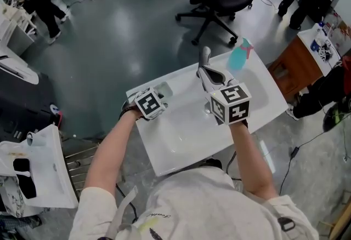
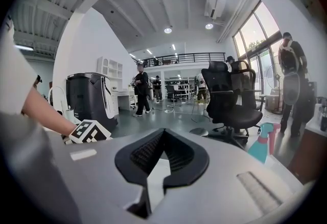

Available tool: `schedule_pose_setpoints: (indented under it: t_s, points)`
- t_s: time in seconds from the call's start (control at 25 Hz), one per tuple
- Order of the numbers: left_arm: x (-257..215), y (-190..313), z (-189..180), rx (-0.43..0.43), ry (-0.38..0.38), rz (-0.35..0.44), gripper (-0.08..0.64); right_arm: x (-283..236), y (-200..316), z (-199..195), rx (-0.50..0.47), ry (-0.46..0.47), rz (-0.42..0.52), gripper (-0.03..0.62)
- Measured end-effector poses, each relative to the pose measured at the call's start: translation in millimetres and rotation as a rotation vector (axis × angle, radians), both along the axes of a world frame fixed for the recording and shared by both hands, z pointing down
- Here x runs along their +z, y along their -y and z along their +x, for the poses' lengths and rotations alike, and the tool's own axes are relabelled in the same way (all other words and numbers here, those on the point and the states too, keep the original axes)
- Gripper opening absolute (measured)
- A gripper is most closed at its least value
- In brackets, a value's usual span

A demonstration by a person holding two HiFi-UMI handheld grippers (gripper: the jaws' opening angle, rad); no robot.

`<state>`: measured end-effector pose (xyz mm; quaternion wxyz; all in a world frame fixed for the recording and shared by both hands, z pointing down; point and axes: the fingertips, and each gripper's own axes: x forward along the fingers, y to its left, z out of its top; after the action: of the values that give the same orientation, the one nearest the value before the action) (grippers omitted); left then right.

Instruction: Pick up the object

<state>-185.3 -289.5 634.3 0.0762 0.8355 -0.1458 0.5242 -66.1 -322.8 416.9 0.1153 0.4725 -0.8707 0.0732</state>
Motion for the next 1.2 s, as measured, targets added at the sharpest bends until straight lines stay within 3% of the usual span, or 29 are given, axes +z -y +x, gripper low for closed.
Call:
schedule_pose_setpoints:
  t_s: [0.24,0.44,0.8,1.2]
  points:
    - [5,5,8,0.050,0.000,0.020,0.097,1,2,8,0.024,0.003,-0.002,0.003]
    - [6,0,5,0.056,0.044,0.001,0.043,3,3,15,0.039,0.005,-0.004,0.003]
    - [10,-5,9,0.050,0.035,-0.029,0.012,2,1,18,0.042,0.009,0.001,0.003]
    - [3,-5,6,0.042,0.044,-0.006,0.012,2,-1,16,0.031,0.007,-0.002,0.003]
